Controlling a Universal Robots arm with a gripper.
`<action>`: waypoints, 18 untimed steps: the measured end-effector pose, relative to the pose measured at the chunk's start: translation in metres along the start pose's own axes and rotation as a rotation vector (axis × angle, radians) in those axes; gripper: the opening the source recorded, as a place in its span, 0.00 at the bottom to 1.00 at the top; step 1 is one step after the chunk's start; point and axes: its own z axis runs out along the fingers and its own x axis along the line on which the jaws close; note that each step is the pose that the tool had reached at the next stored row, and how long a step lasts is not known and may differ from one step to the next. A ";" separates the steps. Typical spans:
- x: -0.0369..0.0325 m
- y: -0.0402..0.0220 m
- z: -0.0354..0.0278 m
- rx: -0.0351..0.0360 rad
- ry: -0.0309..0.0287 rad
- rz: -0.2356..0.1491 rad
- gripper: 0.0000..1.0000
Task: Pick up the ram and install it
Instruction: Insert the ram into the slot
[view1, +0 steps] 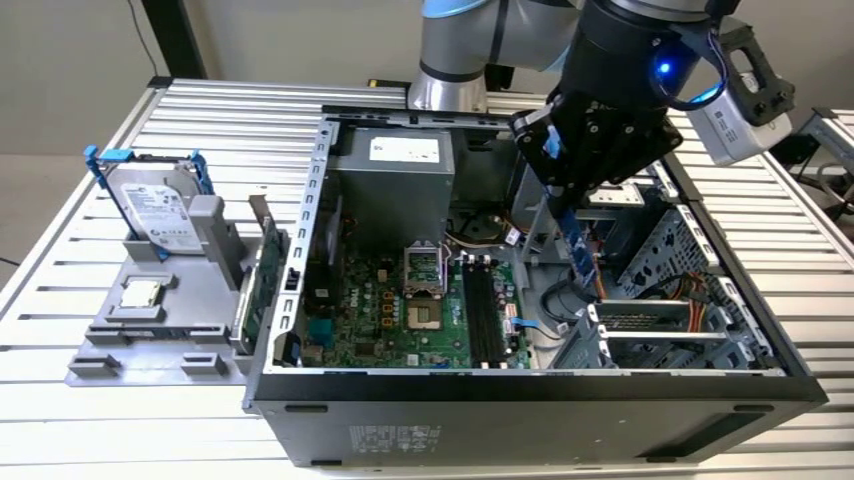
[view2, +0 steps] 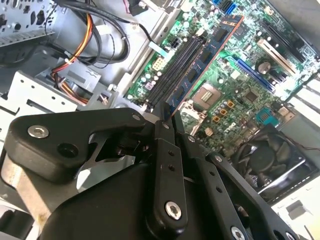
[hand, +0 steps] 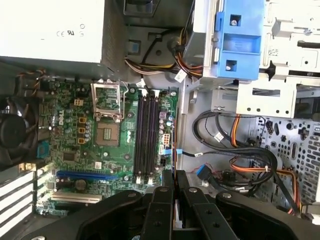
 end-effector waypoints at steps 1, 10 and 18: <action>0.0000 0.0000 0.0000 0.0000 -0.0001 0.002 0.00; -0.0001 0.0141 0.0009 0.0008 -0.0001 0.005 0.00; -0.0002 0.0271 0.0020 0.0012 -0.0002 0.009 0.00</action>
